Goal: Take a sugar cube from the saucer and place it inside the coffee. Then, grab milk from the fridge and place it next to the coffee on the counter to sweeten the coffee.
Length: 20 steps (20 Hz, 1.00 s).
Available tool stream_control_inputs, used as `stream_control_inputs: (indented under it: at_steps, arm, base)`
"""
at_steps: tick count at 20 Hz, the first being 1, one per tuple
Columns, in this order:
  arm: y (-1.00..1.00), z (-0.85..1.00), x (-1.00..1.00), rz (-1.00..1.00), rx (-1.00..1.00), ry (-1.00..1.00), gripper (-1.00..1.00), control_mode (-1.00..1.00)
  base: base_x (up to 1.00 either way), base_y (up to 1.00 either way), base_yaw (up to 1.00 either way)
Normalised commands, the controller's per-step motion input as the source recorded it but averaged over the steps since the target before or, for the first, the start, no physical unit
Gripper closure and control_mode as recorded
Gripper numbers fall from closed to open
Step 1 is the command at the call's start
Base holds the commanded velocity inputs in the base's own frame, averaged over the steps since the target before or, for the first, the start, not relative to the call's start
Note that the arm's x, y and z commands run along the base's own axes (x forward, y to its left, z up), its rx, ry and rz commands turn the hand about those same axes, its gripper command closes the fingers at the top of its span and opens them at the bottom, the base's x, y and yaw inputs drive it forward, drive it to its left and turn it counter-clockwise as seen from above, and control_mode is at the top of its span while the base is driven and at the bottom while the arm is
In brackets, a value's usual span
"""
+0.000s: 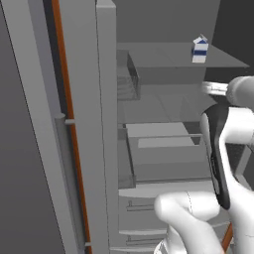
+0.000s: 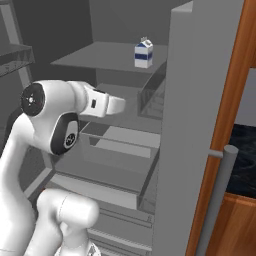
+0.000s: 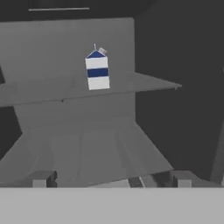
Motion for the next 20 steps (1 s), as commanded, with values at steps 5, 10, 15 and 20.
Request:
stream_control_inputs:
  at_steps: [5,10,15,20]
  arm:
    - [-0.07,0.75,0.7,-0.08,0.0,-0.07,-1.0,-1.0]
    - [-0.23,0.14,0.65,0.0,0.01,0.02,-1.0,-1.0]
    - [-0.24,0.0,0.68,0.0,0.02,0.11,-1.0,-1.0]
    - [-0.13,0.0,0.42,0.0,0.0,0.05,-1.0,-1.0]
  base:
    - [0.0,0.0,0.0]
    - [0.0,0.0,0.0]
    - [0.0,0.0,0.0]
    - [0.0,0.0,0.0]
